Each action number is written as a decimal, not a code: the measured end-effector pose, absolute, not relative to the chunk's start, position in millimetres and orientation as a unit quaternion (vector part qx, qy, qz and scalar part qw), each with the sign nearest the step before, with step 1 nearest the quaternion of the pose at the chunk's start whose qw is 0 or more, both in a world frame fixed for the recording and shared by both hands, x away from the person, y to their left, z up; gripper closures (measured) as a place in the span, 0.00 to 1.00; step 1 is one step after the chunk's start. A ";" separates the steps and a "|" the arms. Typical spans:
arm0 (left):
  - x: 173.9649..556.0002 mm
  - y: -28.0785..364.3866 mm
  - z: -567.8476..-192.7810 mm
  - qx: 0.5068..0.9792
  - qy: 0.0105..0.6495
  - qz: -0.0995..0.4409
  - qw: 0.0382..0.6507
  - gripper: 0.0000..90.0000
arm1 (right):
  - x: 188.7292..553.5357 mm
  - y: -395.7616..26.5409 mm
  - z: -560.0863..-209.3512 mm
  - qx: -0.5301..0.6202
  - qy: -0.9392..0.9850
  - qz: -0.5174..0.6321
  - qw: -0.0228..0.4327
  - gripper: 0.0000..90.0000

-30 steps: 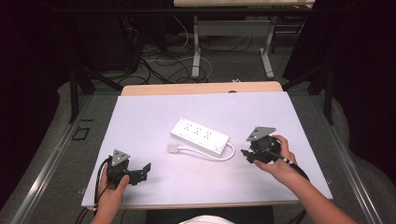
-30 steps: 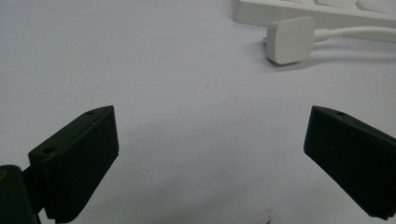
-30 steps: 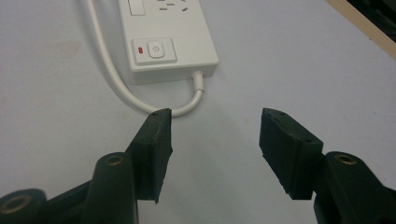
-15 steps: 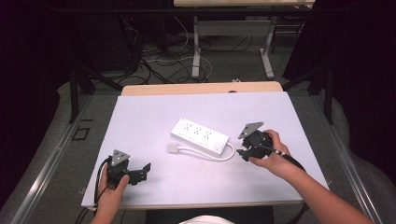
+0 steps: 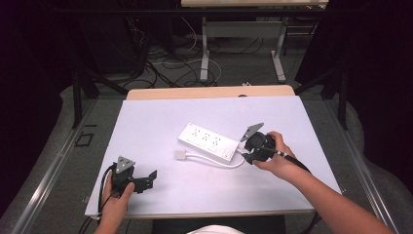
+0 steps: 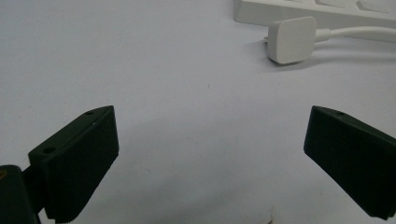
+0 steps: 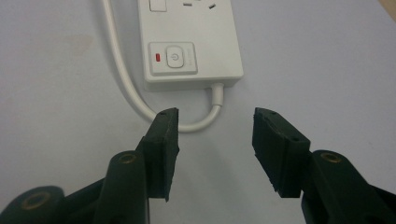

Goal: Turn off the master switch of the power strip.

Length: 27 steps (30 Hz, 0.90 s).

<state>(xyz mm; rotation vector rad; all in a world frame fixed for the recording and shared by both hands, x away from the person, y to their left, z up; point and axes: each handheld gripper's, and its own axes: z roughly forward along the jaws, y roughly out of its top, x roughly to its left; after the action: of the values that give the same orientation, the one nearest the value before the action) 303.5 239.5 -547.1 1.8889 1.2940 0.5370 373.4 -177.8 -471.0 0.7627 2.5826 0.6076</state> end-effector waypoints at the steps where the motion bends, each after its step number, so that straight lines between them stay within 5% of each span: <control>1: 303.5 239.7 -547.1 0.742 0.507 0.211 0.384 0.04 | 373.4 -177.8 -471.0 0.271 0.919 0.216 0.189 0.57; 14: 303.8 239.7 -547.4 0.741 0.508 0.210 0.385 0.04 | 381.3 -158.5 -473.5 0.271 0.921 0.215 0.177 0.70; 27: 303.8 240.0 -547.3 0.744 0.506 0.209 0.383 0.04 | 394.1 -142.9 -476.0 0.273 0.921 0.233 0.152 0.98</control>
<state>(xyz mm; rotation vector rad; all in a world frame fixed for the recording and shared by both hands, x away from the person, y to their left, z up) 303.8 240.0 -547.3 1.8975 1.2904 0.5340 394.1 -142.9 -476.0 0.7835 2.6423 0.6673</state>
